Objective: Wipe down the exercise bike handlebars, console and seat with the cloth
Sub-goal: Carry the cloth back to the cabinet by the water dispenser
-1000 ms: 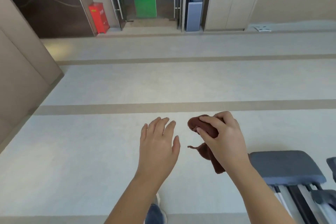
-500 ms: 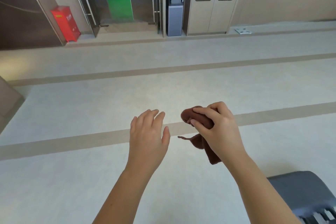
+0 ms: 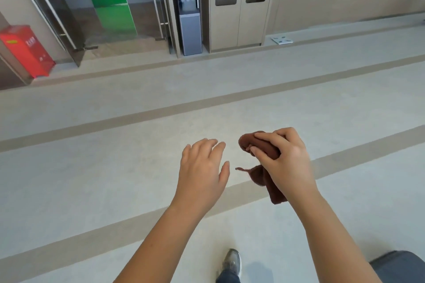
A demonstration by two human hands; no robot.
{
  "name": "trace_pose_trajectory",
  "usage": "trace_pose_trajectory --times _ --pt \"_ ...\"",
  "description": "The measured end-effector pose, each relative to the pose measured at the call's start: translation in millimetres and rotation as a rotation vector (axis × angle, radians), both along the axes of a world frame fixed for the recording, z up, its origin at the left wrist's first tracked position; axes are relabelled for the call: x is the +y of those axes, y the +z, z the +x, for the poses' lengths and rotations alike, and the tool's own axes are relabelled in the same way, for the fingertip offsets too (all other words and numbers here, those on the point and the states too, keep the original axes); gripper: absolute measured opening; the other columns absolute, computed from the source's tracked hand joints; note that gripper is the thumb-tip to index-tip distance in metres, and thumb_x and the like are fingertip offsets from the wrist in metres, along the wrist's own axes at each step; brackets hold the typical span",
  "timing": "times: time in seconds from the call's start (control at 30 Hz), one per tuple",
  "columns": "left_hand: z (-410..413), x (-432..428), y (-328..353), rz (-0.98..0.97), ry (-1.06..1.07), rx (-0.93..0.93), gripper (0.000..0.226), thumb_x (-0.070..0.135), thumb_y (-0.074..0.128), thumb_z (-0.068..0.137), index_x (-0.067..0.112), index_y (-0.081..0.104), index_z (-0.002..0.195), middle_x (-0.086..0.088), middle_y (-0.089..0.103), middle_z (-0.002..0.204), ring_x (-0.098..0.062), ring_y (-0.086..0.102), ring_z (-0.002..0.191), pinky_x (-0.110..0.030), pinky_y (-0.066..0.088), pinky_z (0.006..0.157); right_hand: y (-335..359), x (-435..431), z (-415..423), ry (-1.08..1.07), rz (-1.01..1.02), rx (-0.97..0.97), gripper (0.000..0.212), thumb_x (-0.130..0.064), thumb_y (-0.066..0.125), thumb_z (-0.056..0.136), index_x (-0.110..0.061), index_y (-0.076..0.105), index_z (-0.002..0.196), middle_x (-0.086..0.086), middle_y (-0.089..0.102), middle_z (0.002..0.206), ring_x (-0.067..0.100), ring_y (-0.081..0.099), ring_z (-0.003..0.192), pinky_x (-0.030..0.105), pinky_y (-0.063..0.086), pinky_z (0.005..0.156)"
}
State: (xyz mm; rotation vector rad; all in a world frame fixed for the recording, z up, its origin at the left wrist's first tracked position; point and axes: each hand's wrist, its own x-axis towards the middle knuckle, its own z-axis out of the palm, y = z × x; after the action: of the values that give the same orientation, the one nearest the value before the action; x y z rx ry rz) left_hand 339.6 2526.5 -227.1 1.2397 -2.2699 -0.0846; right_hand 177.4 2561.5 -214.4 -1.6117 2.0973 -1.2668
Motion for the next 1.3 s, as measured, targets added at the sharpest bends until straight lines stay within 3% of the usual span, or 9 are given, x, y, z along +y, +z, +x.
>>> trace_pose_trajectory --times 0.37,0.5,0.63,0.83,0.93,1.2,1.3 --pt "-70.5 -232.7 13.7 0.000 0.069 -0.018 0.034 0.014 0.069 0.077 0.003 0.062 0.108 -0.015 0.064 0.110 -0.035 0.056 0.107 -0.054 0.041 0.091 8.6 -232.0 -72.4 -0.010 0.011 0.058 0.025 -0.024 0.072 0.077 -0.027 0.069 0.101 -0.005 0.048 0.099 0.019 0.049 0.098 0.023 0.037 0.078" --pt "-72.9 -327.7 4.2 0.063 0.114 0.002 0.034 0.018 0.063 0.082 0.006 0.059 0.114 -0.014 0.060 0.117 -0.033 0.051 0.113 -0.053 0.037 0.097 3.7 -331.1 -75.2 0.015 0.011 0.062 0.025 -0.025 0.072 0.077 -0.027 0.069 0.102 -0.002 0.051 0.102 0.018 0.047 0.100 0.024 0.039 0.081" --pt "-67.4 -442.6 7.9 0.018 0.130 0.051 0.033 0.013 0.069 0.077 0.002 0.062 0.107 -0.017 0.064 0.108 -0.037 0.056 0.103 -0.054 0.044 0.089 9.5 -448.3 -65.9 0.033 -0.008 0.100 0.026 -0.025 0.072 0.077 -0.026 0.069 0.103 0.000 0.051 0.102 0.019 0.048 0.099 0.027 0.041 0.083" --pt "-63.6 -609.1 37.7 -0.018 0.098 0.057 0.035 0.012 0.071 0.075 0.002 0.062 0.107 -0.017 0.064 0.108 -0.036 0.057 0.106 -0.056 0.043 0.089 42.5 -620.8 -52.9 0.078 -0.039 0.099 0.025 -0.026 0.072 0.076 -0.028 0.069 0.101 -0.002 0.050 0.101 0.023 0.052 0.099 0.036 0.048 0.082" --pt "-70.9 -679.5 45.1 -0.021 0.095 0.054 0.035 0.012 0.070 0.075 0.003 0.062 0.108 -0.016 0.063 0.110 -0.036 0.056 0.107 -0.056 0.043 0.090 44.5 -689.7 -61.7 0.054 -0.055 0.082 0.024 -0.027 0.072 0.076 -0.030 0.068 0.100 -0.005 0.048 0.100 0.023 0.052 0.099 0.034 0.048 0.079" --pt "-126.8 -858.7 40.3 0.016 0.085 0.009 0.038 0.024 0.057 0.087 0.009 0.054 0.122 -0.011 0.056 0.124 -0.030 0.045 0.119 -0.049 0.031 0.101 33.3 -861.4 -120.4 0.001 -0.090 0.074 0.026 -0.026 0.071 0.077 -0.029 0.068 0.102 -0.005 0.049 0.100 0.020 0.051 0.098 0.028 0.044 0.081" --pt "-164.3 -929.6 40.4 0.048 0.083 -0.042 0.044 0.033 0.045 0.091 0.017 0.043 0.132 -0.004 0.044 0.137 -0.022 0.032 0.129 -0.043 0.019 0.109 31.9 -932.6 -157.0 -0.008 -0.142 0.060 0.025 -0.025 0.071 0.078 -0.028 0.068 0.102 -0.004 0.049 0.101 0.020 0.050 0.099 0.029 0.045 0.083"
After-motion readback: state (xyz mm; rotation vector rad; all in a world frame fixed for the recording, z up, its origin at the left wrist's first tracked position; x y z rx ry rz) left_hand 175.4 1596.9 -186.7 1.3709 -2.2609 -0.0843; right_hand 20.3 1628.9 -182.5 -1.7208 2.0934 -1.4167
